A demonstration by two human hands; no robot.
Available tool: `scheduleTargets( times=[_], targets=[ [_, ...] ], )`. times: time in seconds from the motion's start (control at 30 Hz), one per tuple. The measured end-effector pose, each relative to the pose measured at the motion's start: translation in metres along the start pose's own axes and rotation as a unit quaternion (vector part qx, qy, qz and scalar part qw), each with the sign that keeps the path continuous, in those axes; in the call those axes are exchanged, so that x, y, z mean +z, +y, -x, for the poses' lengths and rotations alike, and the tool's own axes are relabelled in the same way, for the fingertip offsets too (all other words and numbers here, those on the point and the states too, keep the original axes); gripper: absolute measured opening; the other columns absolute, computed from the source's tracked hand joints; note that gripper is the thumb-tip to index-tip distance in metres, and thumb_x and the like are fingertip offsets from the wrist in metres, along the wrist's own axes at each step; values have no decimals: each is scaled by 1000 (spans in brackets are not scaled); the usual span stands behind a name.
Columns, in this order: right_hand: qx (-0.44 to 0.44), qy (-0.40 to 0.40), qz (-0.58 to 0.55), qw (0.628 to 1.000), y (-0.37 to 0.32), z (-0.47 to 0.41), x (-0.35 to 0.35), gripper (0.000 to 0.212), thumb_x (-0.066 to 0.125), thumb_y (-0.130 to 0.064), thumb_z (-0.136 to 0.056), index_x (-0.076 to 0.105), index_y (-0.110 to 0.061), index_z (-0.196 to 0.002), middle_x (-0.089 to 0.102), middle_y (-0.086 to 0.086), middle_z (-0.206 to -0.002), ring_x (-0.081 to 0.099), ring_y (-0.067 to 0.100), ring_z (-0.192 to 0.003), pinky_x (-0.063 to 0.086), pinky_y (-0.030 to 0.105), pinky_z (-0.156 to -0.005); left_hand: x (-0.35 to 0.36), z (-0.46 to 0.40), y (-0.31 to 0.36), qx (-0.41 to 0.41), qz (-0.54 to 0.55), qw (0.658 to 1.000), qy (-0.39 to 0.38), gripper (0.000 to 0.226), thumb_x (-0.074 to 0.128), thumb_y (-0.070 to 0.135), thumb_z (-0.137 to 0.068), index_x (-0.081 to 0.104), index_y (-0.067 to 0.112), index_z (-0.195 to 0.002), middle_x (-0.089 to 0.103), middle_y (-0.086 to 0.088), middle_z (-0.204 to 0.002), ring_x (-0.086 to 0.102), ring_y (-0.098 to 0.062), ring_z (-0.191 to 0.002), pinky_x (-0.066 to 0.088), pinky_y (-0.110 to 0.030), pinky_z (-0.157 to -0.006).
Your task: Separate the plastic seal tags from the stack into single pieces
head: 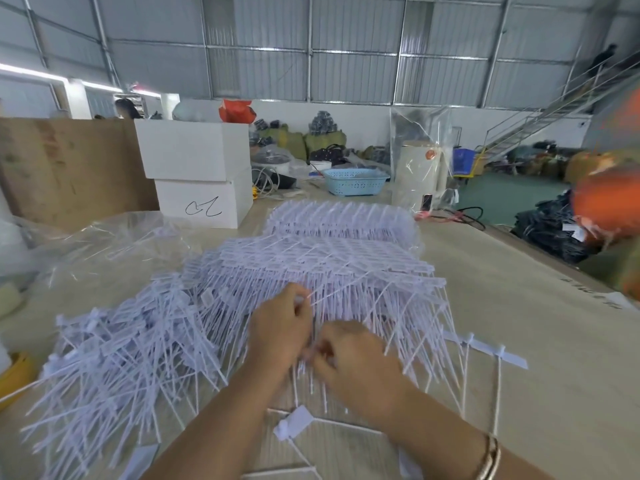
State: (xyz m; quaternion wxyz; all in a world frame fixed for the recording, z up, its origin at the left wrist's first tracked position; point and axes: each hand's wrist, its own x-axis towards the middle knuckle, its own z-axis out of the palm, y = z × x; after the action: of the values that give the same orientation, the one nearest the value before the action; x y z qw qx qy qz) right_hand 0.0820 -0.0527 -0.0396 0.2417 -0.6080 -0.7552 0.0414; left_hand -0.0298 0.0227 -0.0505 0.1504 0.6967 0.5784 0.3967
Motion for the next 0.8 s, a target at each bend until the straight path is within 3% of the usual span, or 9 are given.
scheduleTargets(
  times=[0.1,0.17,0.27,0.33,0.43,0.57,0.63,0.7,0.8],
  targets=[
    [-116,78,-27,990,-7,9,-4,27,44,-39,-92,59,-17,-85,56,-3,-89,51,15,-92,46,33,-76,-1,-2,-3,-4,20,1000,-5,15,51,22,-96,65,23,-103,70,-1,-88,65,-19,-84,45,-27,-71],
    [-164,149,-107,969,-5,10,-14,27,45,-32,-91,62,-14,-83,57,-4,-82,52,10,-81,44,24,-67,-2,-1,-4,-12,44,999,-1,12,49,21,-97,62,22,-98,68,-1,-81,64,-21,-78,49,-33,-72],
    [-142,222,-230,937,9,5,-28,13,53,-15,-93,65,-13,-88,59,-9,-82,56,1,-74,40,9,-61,-1,-3,-9,-19,-6,1000,18,14,45,25,-99,59,22,-100,67,-3,-84,62,-22,-76,51,-37,-72],
    [-80,232,-321,915,18,0,-36,14,53,-6,-94,62,-17,-93,57,-14,-81,55,-5,-64,36,5,-57,1,-4,-14,-19,5,999,36,15,44,22,-100,58,19,-103,65,-6,-79,59,-24,-67,48,-33,-60],
    [-41,174,-418,891,28,-1,-45,17,52,-4,-94,62,-18,-99,65,-6,-99,61,-2,-83,44,12,-74,1,-7,-16,-39,41,996,63,16,42,21,-100,57,17,-106,60,-5,-74,52,-22,-58,33,-27,-50],
    [-123,-53,-492,860,15,13,-46,26,55,-10,-88,60,-12,-113,62,9,-120,56,18,-117,44,33,-103,4,-9,-17,-60,69,994,59,13,48,16,-97,58,13,-105,62,-4,-87,58,-26,-78,45,-33,-68],
    [-190,-68,-559,804,-1,16,-45,31,57,-15,-89,57,-11,-120,59,14,-126,54,25,-121,40,44,-107,6,-8,-22,-54,97,994,6,11,54,6,-91,60,8,-100,66,-9,-92,62,-32,-88,50,-39,-78],
    [-226,-28,-587,777,-12,13,-47,30,57,-22,-90,61,-17,-119,63,9,-120,57,26,-117,41,45,-105,8,-9,-26,-46,36,998,4,6,51,10,-94,57,11,-94,65,-6,-90,61,-26,-85,46,-32,-73],
    [-160,130,-450,869,1,-5,-47,21,54,-18,-91,68,-30,-102,66,-7,-108,61,11,-104,47,20,-86,6,-9,-21,-45,37,994,89,13,45,21,-98,58,21,-98,60,3,-78,56,-20,-71,44,-32,-64]
  ],
)
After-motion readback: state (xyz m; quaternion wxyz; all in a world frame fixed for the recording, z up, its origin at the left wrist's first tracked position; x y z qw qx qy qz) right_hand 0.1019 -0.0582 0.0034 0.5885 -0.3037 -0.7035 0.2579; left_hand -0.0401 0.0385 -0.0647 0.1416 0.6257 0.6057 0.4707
